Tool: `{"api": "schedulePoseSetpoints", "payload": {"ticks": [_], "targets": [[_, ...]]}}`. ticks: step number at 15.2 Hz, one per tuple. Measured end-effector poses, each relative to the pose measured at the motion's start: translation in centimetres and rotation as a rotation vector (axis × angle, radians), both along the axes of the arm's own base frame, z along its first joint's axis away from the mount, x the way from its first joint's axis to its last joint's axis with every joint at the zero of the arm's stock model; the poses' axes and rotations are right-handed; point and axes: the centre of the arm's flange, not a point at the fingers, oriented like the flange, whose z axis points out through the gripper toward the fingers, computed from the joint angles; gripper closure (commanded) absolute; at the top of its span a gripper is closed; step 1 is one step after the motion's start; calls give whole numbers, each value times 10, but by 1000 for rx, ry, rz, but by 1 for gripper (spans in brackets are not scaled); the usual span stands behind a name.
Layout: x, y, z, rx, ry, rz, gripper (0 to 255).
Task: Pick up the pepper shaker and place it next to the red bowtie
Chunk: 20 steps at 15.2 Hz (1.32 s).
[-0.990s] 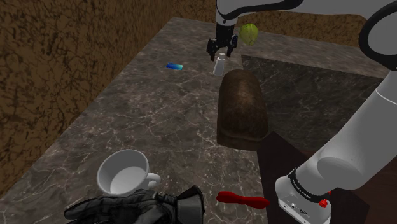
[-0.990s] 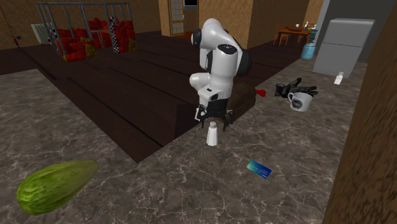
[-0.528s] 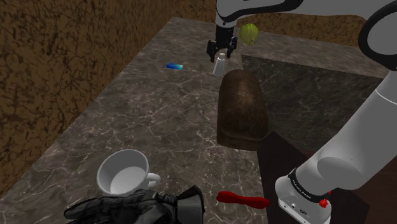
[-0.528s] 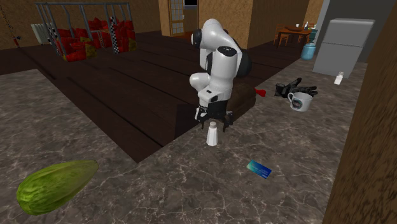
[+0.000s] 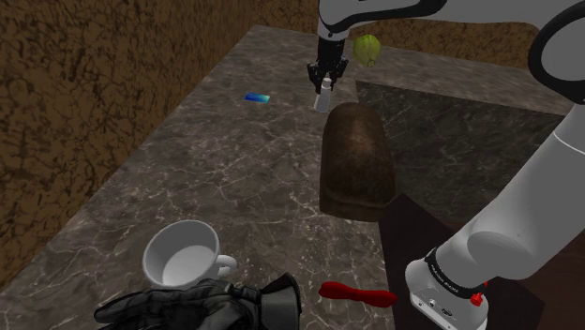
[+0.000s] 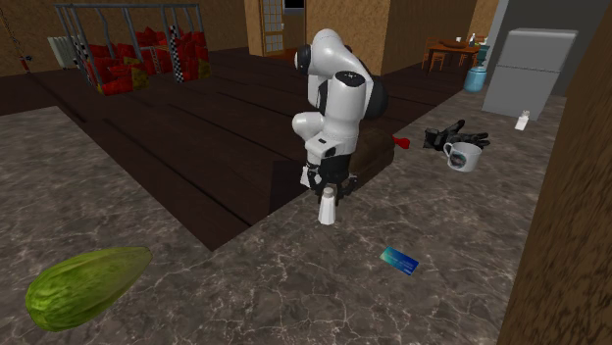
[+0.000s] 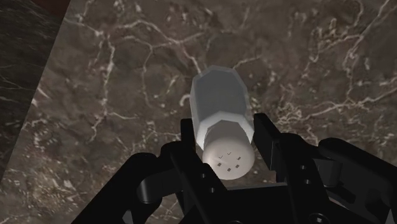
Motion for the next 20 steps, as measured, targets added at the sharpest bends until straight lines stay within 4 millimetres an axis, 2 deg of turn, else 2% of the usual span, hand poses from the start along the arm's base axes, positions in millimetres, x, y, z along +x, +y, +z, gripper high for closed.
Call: {"api": "schedulePoseSetpoints", "payload": {"ticks": [4, 20], "targets": [[0, 0, 2, 0, 0, 0, 255], [0, -1, 84, 0, 0, 0, 255]]}}
